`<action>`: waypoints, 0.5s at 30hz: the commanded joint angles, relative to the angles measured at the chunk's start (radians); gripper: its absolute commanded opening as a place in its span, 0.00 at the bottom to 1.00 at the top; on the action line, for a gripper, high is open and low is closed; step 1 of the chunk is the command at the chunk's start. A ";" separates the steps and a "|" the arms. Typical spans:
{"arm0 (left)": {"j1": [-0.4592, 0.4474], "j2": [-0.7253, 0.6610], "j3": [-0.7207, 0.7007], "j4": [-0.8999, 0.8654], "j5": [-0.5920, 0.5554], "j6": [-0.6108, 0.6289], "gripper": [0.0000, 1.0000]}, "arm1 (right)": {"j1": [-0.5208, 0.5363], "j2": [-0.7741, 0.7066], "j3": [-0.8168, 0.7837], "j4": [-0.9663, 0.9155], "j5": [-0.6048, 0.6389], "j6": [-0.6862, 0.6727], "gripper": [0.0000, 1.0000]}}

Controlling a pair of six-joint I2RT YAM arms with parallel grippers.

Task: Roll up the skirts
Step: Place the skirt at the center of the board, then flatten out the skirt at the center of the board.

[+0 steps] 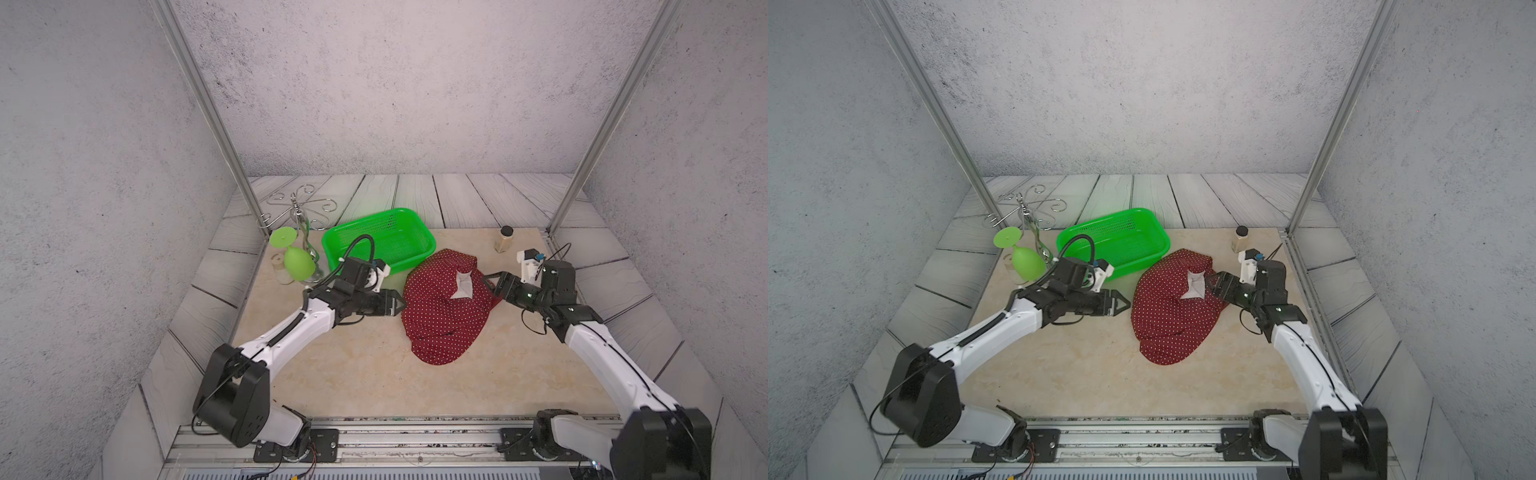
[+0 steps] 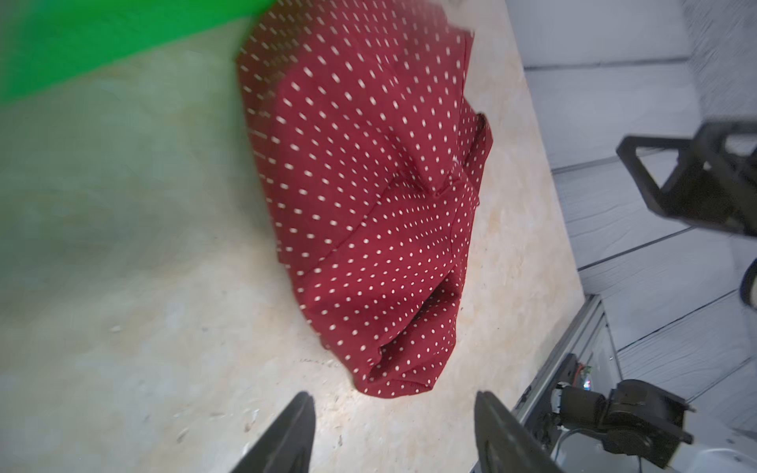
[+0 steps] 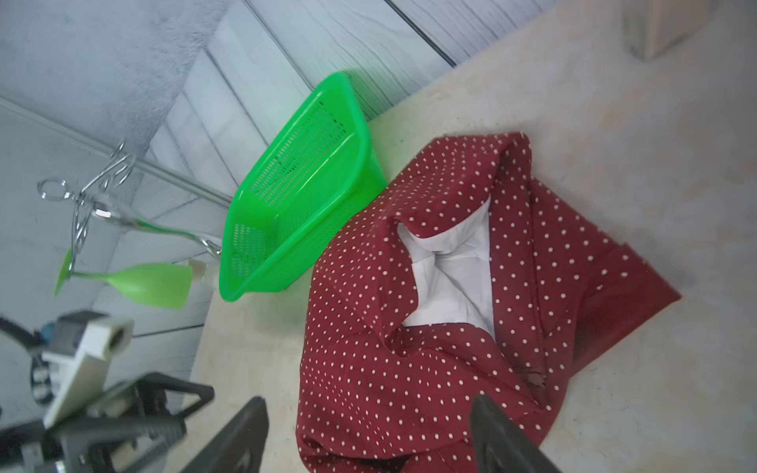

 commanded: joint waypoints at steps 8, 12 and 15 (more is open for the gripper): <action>-0.127 0.286 0.280 0.211 -0.055 -0.234 0.65 | -0.068 0.235 0.086 -0.068 0.057 0.106 0.64; -0.264 0.401 0.445 0.081 -0.401 -0.109 0.66 | -0.182 0.142 -0.022 -0.001 0.081 0.164 0.65; -0.315 0.515 0.590 -0.044 -0.611 0.005 0.67 | -0.217 0.075 -0.063 -0.023 0.077 0.161 0.65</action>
